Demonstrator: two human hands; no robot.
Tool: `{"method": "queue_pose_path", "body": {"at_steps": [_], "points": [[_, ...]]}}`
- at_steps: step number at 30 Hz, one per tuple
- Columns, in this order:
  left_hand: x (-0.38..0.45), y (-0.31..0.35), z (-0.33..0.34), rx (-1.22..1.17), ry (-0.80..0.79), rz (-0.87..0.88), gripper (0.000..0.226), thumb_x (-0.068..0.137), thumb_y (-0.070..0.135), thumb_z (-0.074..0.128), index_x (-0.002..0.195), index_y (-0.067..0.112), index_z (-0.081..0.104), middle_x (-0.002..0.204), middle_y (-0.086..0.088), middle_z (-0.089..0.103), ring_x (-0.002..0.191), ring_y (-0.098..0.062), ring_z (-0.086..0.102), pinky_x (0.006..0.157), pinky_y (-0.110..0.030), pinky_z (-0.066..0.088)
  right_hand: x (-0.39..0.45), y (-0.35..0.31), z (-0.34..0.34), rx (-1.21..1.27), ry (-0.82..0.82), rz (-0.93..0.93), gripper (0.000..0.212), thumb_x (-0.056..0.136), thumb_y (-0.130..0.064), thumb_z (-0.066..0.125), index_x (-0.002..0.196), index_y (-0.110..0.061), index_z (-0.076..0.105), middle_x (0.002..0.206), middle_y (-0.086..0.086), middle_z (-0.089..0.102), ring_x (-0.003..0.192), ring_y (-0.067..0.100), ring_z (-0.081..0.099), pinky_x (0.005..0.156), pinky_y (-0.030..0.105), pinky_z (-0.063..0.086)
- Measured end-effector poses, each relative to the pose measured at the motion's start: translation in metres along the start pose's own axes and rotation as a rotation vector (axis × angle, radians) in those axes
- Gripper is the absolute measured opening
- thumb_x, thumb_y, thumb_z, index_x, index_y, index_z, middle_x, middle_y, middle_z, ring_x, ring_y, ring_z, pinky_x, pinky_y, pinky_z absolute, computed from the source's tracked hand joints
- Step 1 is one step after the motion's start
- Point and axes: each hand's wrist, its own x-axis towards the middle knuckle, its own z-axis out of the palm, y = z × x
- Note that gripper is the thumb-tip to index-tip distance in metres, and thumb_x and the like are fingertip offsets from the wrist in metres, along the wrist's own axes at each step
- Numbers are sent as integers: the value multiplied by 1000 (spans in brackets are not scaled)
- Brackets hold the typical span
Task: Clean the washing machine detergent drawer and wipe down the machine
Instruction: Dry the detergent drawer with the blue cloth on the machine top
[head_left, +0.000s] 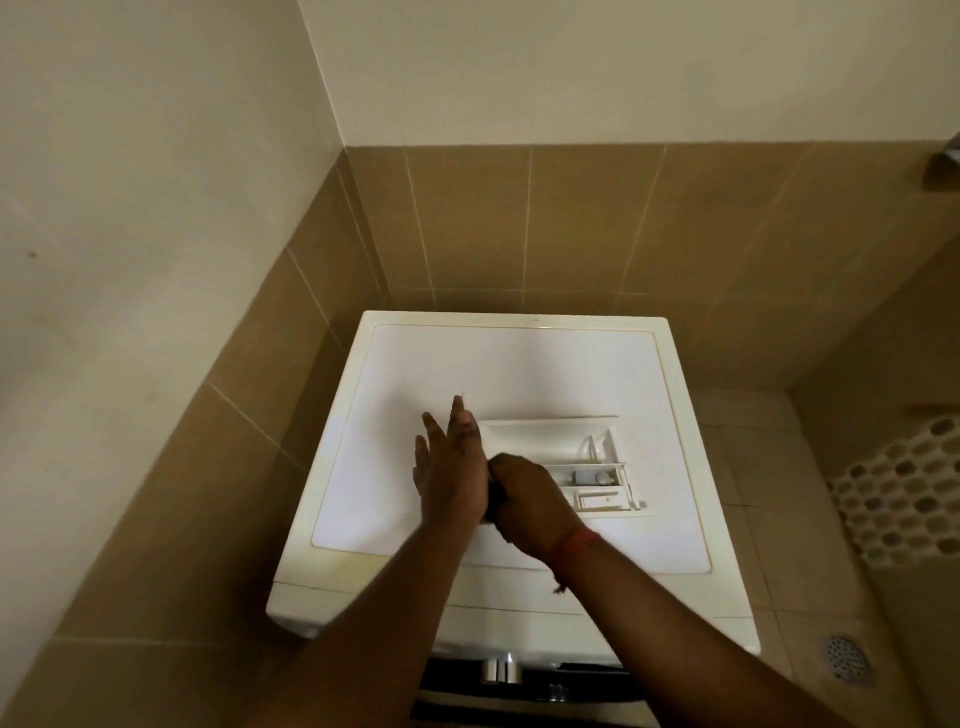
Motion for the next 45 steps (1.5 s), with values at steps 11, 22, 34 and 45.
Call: {"method": "queue_pose_path", "body": {"at_steps": [11, 22, 34, 45], "points": [[3, -2, -2, -26, -39, -15, 83, 82, 70, -4, 155, 36, 14, 165, -1, 2, 152, -28, 2, 122, -52, 6, 80, -12, -9, -153, 194, 87, 20, 96, -15, 52, 103, -2, 66, 94, 16, 66, 89, 31, 63, 84, 37, 50], [7, -8, -4, 109, -5, 43, 89, 75, 73, -17, 153, 42, 13, 164, -11, 7, 150, -37, 11, 119, -54, 18, 33, 30, 2, -269, 204, -201, 35, 70, 7, 56, 94, -11, 73, 89, 4, 67, 84, 15, 56, 77, 16, 42], [1, -7, -6, 205, -13, 113, 67, 97, 57, 4, 154, 27, 23, 165, -3, 2, 151, -29, -1, 119, -60, 10, 57, 20, -9, -405, -186, 138, 32, 92, -6, 47, 115, -13, 67, 124, 3, 65, 114, 23, 58, 92, 26, 41], [3, -3, 5, 323, 88, -102, 79, 88, 67, 1, 157, 29, 8, 164, -13, 3, 149, -39, 8, 117, -58, 22, 41, 20, -32, -383, -347, 94, 31, 96, -14, 50, 123, -6, 61, 128, 12, 60, 119, 29, 54, 97, 33, 41]]}}
